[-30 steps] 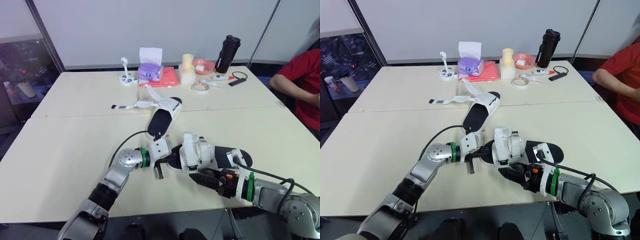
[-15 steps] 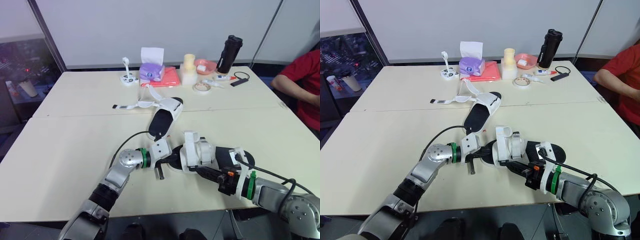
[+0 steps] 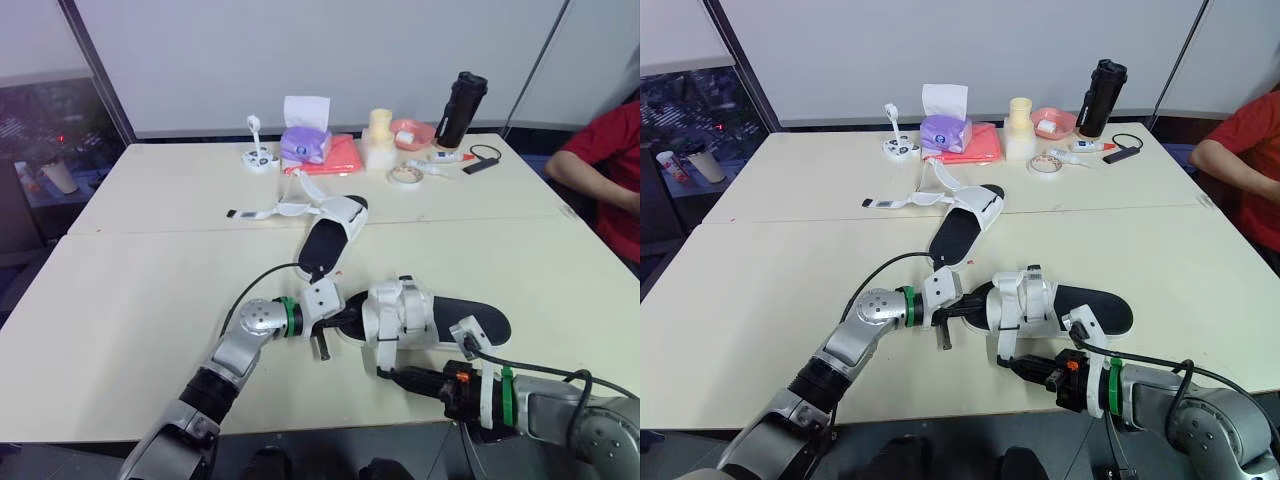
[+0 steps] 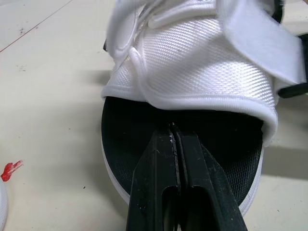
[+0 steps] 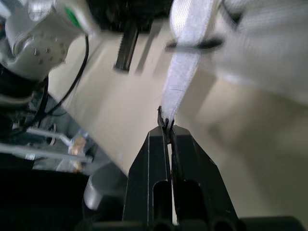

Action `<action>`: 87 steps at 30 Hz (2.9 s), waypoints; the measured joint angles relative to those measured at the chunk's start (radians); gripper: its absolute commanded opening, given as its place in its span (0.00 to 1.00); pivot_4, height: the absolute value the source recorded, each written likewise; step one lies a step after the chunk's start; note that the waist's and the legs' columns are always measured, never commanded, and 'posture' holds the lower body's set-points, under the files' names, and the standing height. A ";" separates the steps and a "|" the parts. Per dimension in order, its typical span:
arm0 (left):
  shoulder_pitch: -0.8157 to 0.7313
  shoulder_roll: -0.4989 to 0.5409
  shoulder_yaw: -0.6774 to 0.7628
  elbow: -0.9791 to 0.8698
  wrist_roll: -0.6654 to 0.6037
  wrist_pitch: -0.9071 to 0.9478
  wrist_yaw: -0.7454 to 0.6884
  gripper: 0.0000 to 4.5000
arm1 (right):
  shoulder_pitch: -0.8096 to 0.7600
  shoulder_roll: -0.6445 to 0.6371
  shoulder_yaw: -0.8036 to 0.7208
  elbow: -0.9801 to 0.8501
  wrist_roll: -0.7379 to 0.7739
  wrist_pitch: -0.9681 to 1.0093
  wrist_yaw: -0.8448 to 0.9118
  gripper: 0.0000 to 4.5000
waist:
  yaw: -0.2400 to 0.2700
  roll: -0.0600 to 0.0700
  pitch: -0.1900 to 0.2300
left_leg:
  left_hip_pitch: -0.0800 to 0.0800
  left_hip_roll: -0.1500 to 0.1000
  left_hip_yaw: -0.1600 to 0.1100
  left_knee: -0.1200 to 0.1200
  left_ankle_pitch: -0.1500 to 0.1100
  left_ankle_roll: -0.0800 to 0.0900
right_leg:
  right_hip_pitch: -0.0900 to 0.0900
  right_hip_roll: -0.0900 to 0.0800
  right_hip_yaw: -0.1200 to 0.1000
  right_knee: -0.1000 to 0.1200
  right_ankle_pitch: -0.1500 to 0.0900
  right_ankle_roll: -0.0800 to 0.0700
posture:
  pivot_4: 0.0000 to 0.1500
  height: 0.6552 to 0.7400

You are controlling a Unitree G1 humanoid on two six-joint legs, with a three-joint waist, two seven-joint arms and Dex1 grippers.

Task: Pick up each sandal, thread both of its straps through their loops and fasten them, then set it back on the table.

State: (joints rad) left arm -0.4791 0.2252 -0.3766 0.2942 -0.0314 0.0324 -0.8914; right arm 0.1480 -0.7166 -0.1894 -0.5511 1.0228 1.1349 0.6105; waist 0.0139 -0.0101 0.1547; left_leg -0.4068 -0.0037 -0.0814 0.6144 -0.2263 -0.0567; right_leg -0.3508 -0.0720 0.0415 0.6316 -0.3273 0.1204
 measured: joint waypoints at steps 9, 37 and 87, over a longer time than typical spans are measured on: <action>-0.002 -0.003 0.000 0.007 0.000 0.000 0.000 0.00 | 0.123 -0.170 -0.017 -0.047 -0.001 -0.044 0.160 0.00 | 0.000 -0.001 0.000 | 0.000 0.000 0.000 0.001 0.000 0.000 | 0.001 0.000 0.000 -0.001 0.000 0.000 | 1.00 1.00; -0.005 -0.013 0.002 0.018 0.000 -0.003 0.008 0.00 | -0.354 0.131 -0.061 0.342 0.534 -0.115 -0.352 0.55 | 0.001 -0.002 -0.001 | 0.000 0.000 -0.002 0.001 0.000 0.000 | 0.001 -0.002 0.000 0.000 0.000 0.000 | 1.00 1.00; -0.020 -0.034 0.005 0.059 -0.001 -0.026 0.029 0.00 | -0.885 0.010 0.254 0.757 -0.399 -0.207 0.455 0.01 | -0.002 0.000 -0.002 | -0.001 -0.006 -0.001 0.002 0.001 0.002 | 0.000 -0.008 0.000 0.000 0.001 0.001 | 1.00 1.00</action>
State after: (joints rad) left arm -0.4991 0.1911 -0.3717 0.3534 -0.0324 0.0067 -0.8627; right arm -0.7370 -0.7071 0.0650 0.2057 0.6242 0.9283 1.0656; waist 0.0122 -0.0097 0.1530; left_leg -0.4074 -0.0093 -0.0820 0.6162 -0.2248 -0.0545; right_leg -0.3512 -0.0802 0.0412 0.6313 -0.3267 0.1211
